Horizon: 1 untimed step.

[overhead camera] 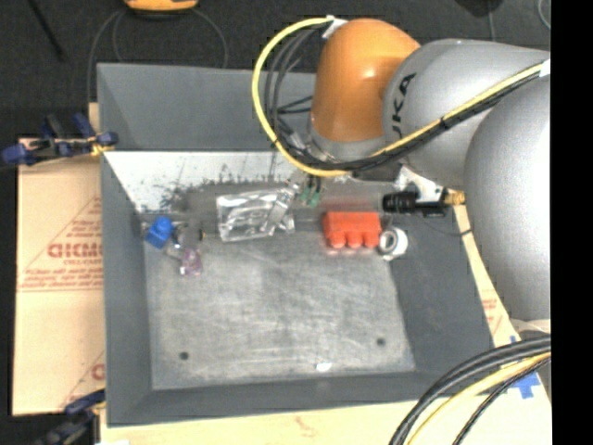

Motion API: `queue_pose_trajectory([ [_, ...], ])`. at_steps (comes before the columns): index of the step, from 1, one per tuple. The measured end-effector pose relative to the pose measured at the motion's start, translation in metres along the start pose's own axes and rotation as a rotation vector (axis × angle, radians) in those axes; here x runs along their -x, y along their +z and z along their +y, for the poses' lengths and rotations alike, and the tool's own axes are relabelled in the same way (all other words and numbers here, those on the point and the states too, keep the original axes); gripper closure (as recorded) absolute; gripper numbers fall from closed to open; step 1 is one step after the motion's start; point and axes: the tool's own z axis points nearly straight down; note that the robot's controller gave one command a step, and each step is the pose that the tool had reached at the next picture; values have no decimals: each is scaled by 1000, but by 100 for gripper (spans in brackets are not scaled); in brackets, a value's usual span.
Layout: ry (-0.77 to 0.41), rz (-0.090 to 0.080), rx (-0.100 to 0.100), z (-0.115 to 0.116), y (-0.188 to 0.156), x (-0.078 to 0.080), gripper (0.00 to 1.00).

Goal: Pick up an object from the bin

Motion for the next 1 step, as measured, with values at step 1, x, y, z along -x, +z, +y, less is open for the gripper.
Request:
queue_pose_trajectory([
  [1,-20,-1,1,8,-100,-3,100],
])
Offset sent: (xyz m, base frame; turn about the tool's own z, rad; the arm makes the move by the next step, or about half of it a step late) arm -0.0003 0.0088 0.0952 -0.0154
